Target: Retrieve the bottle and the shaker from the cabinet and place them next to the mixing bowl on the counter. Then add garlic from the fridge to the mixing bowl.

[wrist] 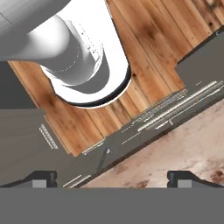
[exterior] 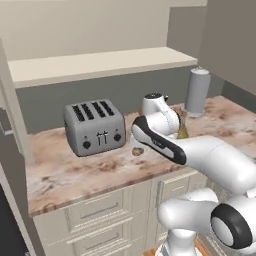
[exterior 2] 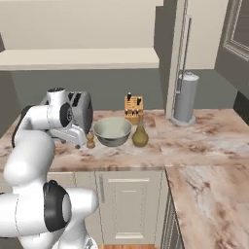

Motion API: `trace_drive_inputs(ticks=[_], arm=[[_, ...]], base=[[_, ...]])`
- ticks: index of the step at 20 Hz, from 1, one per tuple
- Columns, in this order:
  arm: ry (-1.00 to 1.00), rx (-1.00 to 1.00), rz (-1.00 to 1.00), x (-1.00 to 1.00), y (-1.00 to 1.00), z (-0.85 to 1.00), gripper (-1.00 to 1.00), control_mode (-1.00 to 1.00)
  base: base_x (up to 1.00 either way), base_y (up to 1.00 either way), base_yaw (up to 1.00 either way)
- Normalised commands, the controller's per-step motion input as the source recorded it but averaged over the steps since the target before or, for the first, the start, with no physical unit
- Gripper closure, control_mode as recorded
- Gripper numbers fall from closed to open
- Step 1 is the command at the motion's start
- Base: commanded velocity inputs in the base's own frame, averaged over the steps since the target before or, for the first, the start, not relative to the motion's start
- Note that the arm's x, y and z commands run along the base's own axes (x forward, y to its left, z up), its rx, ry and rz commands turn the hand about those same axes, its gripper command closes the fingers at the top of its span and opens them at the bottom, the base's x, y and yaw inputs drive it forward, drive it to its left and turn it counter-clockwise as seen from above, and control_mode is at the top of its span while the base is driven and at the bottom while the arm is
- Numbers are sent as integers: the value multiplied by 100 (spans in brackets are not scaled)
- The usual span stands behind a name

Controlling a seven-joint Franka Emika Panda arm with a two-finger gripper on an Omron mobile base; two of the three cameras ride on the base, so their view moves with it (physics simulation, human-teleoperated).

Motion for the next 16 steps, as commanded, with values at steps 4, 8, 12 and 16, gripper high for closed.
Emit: trace_drive_inputs(ticks=[4,8,12,16], arm=[[0,0,0,0,0,0,-100,100],[0,0,0,0,0,0,-100,100],[0,0,0,0,0,0,-100,100],[0,0,0,0,0,0,-100,100]], base=[[-56,-30,-15],[-23,-37,-51],[-22,-35,-74],[-17,-15,-79]])
